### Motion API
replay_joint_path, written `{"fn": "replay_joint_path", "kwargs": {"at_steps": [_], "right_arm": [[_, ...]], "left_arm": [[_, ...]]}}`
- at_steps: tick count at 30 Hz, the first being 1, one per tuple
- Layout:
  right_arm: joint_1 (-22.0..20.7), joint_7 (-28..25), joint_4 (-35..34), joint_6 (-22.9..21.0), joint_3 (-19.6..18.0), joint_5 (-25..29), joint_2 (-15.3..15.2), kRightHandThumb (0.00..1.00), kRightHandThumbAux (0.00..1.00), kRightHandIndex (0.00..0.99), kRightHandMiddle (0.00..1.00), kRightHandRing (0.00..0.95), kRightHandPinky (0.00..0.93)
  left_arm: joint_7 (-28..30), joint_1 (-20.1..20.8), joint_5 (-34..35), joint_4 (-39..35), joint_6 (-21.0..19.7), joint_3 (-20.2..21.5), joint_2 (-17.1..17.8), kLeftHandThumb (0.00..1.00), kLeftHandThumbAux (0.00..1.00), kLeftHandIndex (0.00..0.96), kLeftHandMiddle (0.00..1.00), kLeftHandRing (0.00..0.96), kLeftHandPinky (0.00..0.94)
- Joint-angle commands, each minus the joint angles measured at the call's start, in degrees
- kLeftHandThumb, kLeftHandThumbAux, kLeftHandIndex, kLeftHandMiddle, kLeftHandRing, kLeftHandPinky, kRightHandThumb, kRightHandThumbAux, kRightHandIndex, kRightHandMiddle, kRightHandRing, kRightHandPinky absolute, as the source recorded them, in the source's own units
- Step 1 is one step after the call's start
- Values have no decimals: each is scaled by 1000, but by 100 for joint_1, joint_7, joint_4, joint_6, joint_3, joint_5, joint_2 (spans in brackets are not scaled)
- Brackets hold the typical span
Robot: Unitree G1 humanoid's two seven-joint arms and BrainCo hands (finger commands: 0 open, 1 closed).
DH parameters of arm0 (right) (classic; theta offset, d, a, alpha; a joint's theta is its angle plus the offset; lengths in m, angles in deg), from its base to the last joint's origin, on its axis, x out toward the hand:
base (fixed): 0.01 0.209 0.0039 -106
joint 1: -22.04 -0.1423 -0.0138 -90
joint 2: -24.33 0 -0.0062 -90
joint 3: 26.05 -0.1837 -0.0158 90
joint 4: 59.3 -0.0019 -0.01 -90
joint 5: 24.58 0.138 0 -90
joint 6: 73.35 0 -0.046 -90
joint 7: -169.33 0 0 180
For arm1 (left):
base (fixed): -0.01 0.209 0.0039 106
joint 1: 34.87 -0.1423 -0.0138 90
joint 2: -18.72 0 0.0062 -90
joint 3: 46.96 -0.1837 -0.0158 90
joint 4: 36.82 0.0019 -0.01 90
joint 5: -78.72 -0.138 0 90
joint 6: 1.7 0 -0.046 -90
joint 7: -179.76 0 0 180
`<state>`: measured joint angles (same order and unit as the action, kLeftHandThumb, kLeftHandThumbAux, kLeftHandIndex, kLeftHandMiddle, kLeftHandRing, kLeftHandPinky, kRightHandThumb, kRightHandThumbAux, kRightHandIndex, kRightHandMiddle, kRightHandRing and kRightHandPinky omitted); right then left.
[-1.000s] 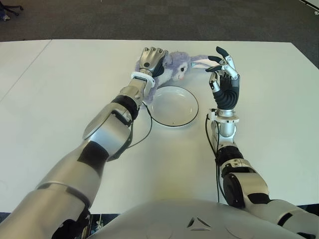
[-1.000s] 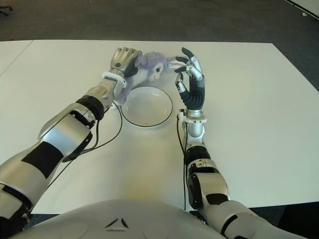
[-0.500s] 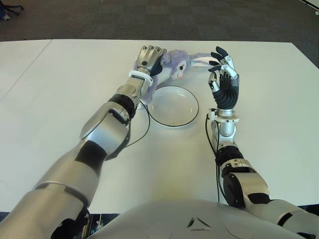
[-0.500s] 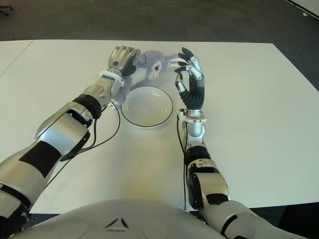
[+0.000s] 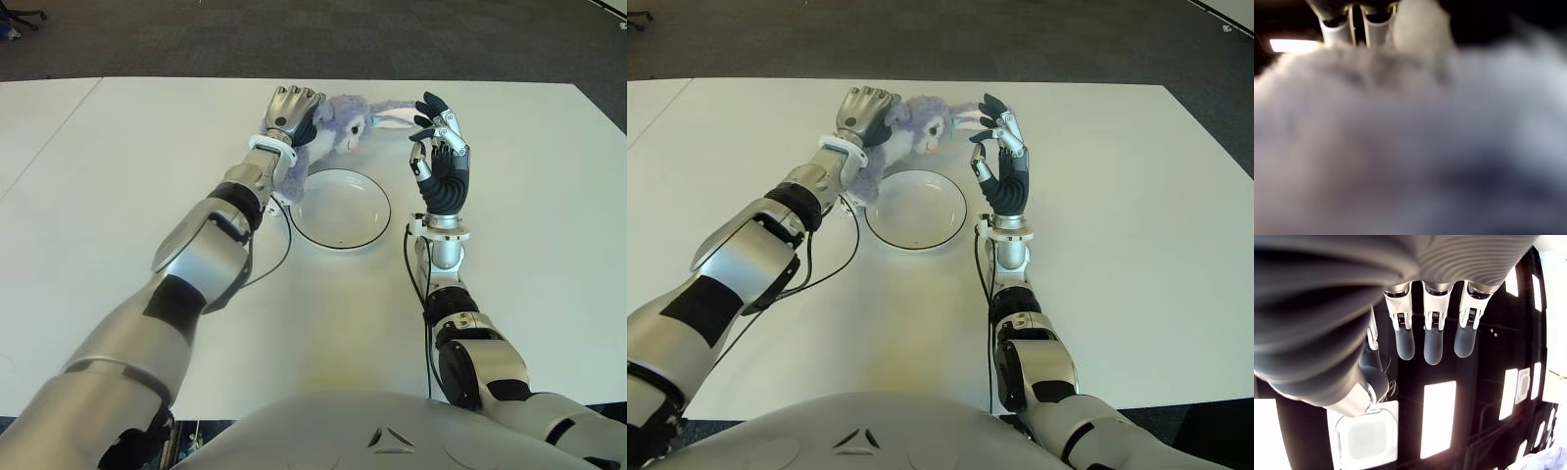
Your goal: Put the doll into the plate.
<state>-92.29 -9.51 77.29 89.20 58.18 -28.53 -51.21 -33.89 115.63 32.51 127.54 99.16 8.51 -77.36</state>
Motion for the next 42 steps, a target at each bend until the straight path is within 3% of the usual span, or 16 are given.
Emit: {"fn": "replay_joint_path", "kwargs": {"at_steps": [1, 6, 9, 18, 42], "right_arm": [[3464, 81, 2285, -804, 225, -213, 678, 703, 724, 424, 156, 180, 305], [3457, 101, 2288, -850, 234, -230, 669, 707, 725, 422, 154, 191, 319], [3445, 124, 2292, -899, 231, -233, 674, 705, 726, 422, 159, 178, 240], [3399, 329, 2299, -1138, 191, -242, 710, 707, 723, 422, 177, 139, 185], [3310, 493, 2275, -1538, 124, -129, 822, 708, 719, 420, 192, 150, 203]], "left_arm": [[-620, 526, -221, -286, 255, -105, 285, 717, 704, 437, 842, 860, 868], [-753, 544, -280, -400, 384, -143, 355, 719, 703, 438, 841, 850, 863], [-777, 544, -300, -477, 435, -151, 389, 720, 702, 439, 840, 848, 861], [-1132, 515, -539, -710, 545, -290, 488, 724, 701, 439, 827, 831, 834], [-1428, 605, -956, -1341, 462, -402, 723, 725, 699, 440, 822, 826, 838]]}}
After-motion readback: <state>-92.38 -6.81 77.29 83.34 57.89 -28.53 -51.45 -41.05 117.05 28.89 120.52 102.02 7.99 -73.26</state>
